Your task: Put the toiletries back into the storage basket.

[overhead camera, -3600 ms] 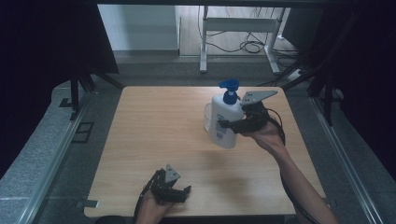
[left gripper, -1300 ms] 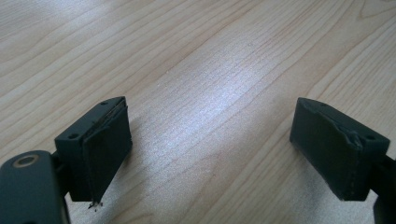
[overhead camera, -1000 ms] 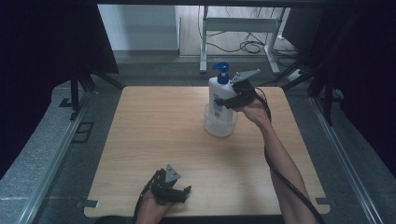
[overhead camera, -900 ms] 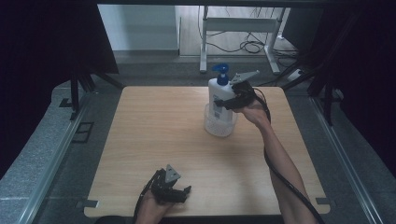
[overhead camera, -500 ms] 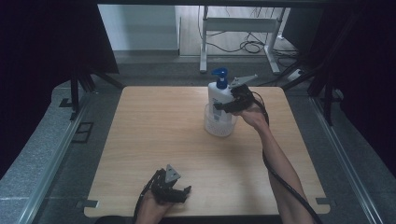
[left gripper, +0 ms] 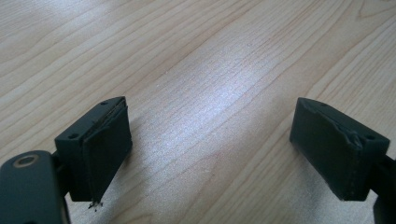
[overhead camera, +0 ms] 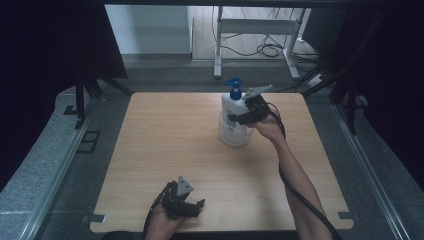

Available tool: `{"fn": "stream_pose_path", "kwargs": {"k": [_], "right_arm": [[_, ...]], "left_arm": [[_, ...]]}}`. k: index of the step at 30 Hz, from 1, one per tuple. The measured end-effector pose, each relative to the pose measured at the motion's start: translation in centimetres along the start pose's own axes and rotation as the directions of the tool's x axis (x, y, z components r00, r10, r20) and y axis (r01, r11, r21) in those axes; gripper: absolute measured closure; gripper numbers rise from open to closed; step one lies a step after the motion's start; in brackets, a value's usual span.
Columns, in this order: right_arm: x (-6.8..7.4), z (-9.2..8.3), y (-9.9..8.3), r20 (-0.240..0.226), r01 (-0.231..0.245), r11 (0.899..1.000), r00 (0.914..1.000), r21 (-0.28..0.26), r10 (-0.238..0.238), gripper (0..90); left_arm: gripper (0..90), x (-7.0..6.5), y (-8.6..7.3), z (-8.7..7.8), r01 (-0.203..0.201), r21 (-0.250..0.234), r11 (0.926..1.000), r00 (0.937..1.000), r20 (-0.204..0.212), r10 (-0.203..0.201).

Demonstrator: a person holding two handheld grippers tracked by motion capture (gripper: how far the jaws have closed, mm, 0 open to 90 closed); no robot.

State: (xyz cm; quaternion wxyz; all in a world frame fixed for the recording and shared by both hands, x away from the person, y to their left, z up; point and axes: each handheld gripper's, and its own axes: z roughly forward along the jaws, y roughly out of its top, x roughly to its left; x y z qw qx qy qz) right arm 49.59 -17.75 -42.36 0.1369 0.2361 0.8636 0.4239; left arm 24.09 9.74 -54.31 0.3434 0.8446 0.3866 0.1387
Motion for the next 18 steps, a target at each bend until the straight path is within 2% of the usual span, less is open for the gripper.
{"fn": "stream_pose_path", "kwargs": {"k": [14,18], "right_arm": [[-0.3,0.3,-1.0,-0.008,-0.015,1.000,0.9999,-0.009,0.015,37.2],[-0.5,-0.1,-1.4,-0.001,-0.037,0.999,0.9993,-0.020,0.037,36.8]], "left_arm": [[12.0,0.0,0.0,0.0,0.003,0.000,1.0000,1.0000,0.000,-0.003],[12.0,0.0,0.0,0.0,-0.001,0.000,1.0000,1.0000,0.001,0.001]]}}
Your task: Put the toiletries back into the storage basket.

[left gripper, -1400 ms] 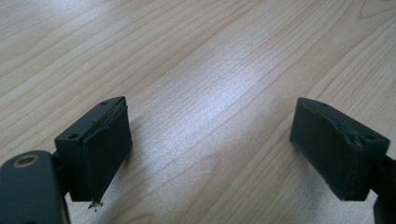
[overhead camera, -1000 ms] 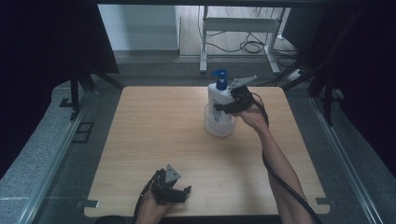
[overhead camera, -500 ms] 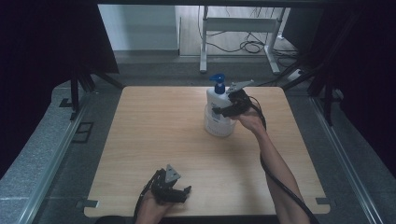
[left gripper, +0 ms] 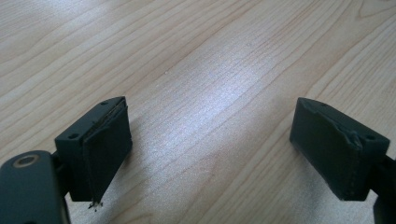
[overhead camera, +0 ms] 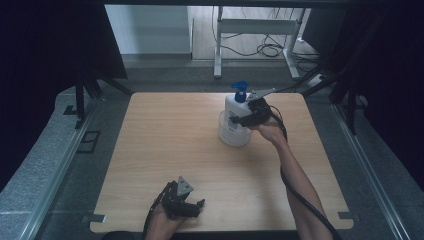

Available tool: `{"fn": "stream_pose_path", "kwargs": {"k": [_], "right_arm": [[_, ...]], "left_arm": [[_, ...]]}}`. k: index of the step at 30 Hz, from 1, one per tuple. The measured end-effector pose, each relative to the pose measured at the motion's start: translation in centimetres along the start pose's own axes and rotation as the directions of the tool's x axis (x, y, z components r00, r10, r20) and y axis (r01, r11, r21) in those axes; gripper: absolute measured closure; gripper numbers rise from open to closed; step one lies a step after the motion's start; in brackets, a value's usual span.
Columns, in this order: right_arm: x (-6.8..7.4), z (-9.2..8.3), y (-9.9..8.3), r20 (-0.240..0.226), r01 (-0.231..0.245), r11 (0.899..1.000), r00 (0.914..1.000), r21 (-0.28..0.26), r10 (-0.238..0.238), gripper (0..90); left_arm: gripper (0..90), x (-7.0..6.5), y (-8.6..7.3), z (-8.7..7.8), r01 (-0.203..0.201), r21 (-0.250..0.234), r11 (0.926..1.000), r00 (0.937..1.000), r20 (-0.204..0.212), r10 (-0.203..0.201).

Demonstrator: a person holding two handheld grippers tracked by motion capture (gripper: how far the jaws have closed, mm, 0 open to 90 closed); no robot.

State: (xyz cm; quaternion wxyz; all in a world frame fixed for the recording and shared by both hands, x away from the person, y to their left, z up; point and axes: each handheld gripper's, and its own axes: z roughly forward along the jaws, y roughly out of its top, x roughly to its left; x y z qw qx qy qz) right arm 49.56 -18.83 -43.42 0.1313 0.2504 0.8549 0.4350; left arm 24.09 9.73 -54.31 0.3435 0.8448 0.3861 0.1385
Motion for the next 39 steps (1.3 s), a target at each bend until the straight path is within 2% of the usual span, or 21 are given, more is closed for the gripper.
{"fn": "stream_pose_path", "kwargs": {"k": [6,11,13,15,16,21,34,39], "right_arm": [[0.1,0.1,0.2,0.004,-0.006,1.000,1.0000,0.007,0.006,36.0],[0.3,0.0,0.5,0.009,-0.022,1.000,0.9997,-0.015,0.022,29.8],[0.5,-0.2,0.8,0.015,-0.013,1.000,0.9998,-0.020,0.013,24.6],[0.6,-0.3,1.0,0.018,-0.010,1.000,0.9998,-0.021,0.010,23.3],[0.8,-0.5,1.2,0.023,-0.007,1.000,0.9997,-0.026,0.008,19.3],[1.0,-1.0,1.4,0.035,-0.005,0.999,0.9994,-0.036,0.007,14.8],[1.2,-2.3,1.6,0.058,-0.013,0.999,0.9982,-0.053,0.016,13.4],[1.5,-2.5,1.6,0.067,-0.007,0.999,0.9977,-0.044,0.010,13.2]], "left_arm": [[12.0,0.0,0.0,0.0,0.000,0.000,1.0000,1.0000,0.000,0.000],[12.0,0.0,0.0,0.0,0.000,0.000,1.0000,1.0000,0.000,0.000],[12.0,0.0,0.0,0.0,0.002,0.001,1.0000,1.0000,0.000,-0.002],[12.0,0.0,0.0,0.0,0.003,0.001,1.0000,1.0000,0.000,-0.003],[12.0,0.0,0.0,0.0,0.002,0.001,1.0000,1.0000,-0.001,-0.002],[12.0,0.0,0.0,0.0,-0.001,0.000,1.0000,1.0000,0.000,0.001],[12.0,0.0,0.0,0.0,0.002,0.001,1.0000,1.0000,-0.001,-0.002],[12.0,0.0,0.0,0.0,0.003,0.001,1.0000,1.0000,-0.001,-0.003]]}}
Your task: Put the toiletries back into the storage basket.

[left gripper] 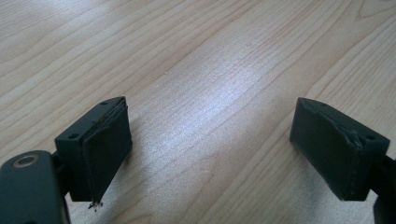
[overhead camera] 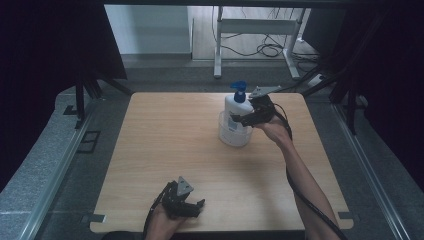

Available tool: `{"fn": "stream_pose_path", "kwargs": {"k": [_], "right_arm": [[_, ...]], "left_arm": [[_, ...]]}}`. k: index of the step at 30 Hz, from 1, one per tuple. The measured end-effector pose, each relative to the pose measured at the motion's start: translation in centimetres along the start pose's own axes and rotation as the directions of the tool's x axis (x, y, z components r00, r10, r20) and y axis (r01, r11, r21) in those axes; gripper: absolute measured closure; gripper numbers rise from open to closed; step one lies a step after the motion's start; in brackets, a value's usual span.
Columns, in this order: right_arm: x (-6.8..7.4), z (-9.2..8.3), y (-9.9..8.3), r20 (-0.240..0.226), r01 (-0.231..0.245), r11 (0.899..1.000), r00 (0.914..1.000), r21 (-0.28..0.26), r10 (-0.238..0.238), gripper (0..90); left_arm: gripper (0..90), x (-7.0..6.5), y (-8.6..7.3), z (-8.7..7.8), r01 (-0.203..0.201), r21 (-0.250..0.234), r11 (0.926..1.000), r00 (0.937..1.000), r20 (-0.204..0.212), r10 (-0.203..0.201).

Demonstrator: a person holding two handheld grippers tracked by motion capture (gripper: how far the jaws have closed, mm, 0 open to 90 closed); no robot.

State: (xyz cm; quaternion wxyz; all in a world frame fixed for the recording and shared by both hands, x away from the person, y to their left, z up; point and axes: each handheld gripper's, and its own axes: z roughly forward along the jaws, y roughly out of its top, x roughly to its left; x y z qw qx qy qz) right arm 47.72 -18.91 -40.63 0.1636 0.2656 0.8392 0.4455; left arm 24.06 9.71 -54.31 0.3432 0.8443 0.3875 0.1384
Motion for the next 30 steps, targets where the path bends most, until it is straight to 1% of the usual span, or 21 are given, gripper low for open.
{"fn": "stream_pose_path", "kwargs": {"k": [7,12,15,20,25,30], "right_arm": [[0.3,-0.4,0.2,0.001,0.007,1.000,1.0000,0.003,-0.007,12.3],[0.6,-0.7,0.3,-0.002,0.012,1.000,0.9999,0.003,-0.012,9.4],[0.9,-0.9,0.3,0.003,0.017,1.000,0.9998,0.009,-0.018,5.7],[1.0,-1.3,0.2,0.010,0.016,1.000,0.9998,0.010,-0.016,2.9],[1.0,-1.7,0.2,0.012,0.016,1.000,0.9998,0.009,-0.016,2.3],[1.3,-2.5,0.3,0.016,0.017,1.000,0.9997,0.004,-0.017,1.5]], "left_arm": [[12.0,0.0,0.0,0.0,-0.004,0.002,1.0000,1.0000,0.000,0.004],[12.0,0.0,0.0,0.0,0.000,-0.001,1.0000,1.0000,0.000,0.000],[12.0,0.0,0.0,0.0,0.000,-0.001,1.0000,1.0000,0.000,0.000],[12.0,0.0,0.0,0.0,-0.003,-0.001,1.0000,1.0000,0.000,0.003],[12.0,0.0,0.0,0.0,-0.004,-0.001,1.0000,1.0000,0.000,0.004],[12.0,0.0,0.0,0.0,0.001,-0.001,1.0000,1.0000,0.000,-0.001]]}}
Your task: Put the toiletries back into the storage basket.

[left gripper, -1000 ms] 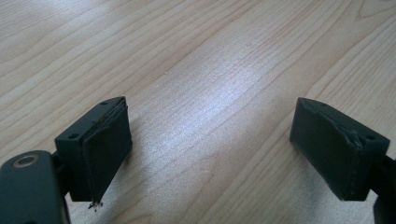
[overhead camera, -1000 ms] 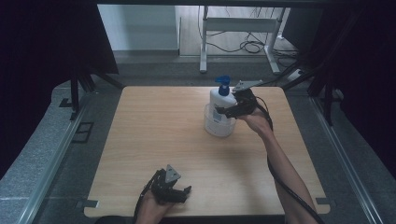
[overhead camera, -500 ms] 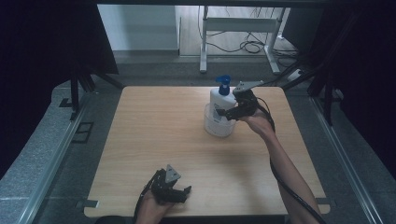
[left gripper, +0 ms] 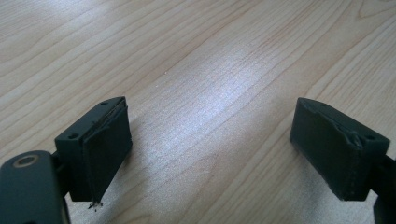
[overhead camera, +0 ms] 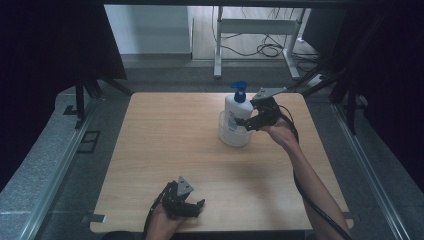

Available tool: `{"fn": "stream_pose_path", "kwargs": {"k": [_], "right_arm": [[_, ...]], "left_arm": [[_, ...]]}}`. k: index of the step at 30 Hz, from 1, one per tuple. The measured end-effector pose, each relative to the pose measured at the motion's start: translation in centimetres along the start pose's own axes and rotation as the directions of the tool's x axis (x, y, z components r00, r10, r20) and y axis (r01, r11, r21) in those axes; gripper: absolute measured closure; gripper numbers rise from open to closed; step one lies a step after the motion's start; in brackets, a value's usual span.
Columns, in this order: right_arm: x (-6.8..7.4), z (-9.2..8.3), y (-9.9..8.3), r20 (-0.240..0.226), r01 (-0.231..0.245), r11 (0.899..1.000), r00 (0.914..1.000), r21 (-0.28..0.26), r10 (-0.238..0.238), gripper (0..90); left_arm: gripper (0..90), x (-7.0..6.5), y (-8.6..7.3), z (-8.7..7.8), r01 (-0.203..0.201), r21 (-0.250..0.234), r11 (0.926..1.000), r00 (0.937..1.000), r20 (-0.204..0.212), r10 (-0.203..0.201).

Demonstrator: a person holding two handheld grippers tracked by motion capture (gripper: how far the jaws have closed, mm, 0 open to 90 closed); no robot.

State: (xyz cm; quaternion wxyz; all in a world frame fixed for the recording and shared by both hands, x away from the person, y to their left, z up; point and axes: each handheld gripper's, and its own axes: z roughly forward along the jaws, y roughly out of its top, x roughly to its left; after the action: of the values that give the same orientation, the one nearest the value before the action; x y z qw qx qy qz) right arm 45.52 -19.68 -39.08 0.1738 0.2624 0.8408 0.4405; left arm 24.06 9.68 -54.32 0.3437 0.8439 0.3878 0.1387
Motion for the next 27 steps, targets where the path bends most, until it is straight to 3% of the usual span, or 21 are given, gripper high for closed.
{"fn": "stream_pose_path", "kwargs": {"k": [14,27], "right_arm": [[0.8,-1.2,-0.6,0.012,-0.005,1.000,0.9999,0.013,0.005,1.5],[1.4,-2.1,-2.6,0.017,-0.025,0.999,0.9996,0.027,0.024,1.4]], "left_arm": [[12.0,0.0,0.0,0.0,-0.004,0.000,1.0000,1.0000,0.000,0.004],[12.0,0.0,0.0,0.0,-0.004,0.000,1.0000,1.0000,0.000,0.004]]}}
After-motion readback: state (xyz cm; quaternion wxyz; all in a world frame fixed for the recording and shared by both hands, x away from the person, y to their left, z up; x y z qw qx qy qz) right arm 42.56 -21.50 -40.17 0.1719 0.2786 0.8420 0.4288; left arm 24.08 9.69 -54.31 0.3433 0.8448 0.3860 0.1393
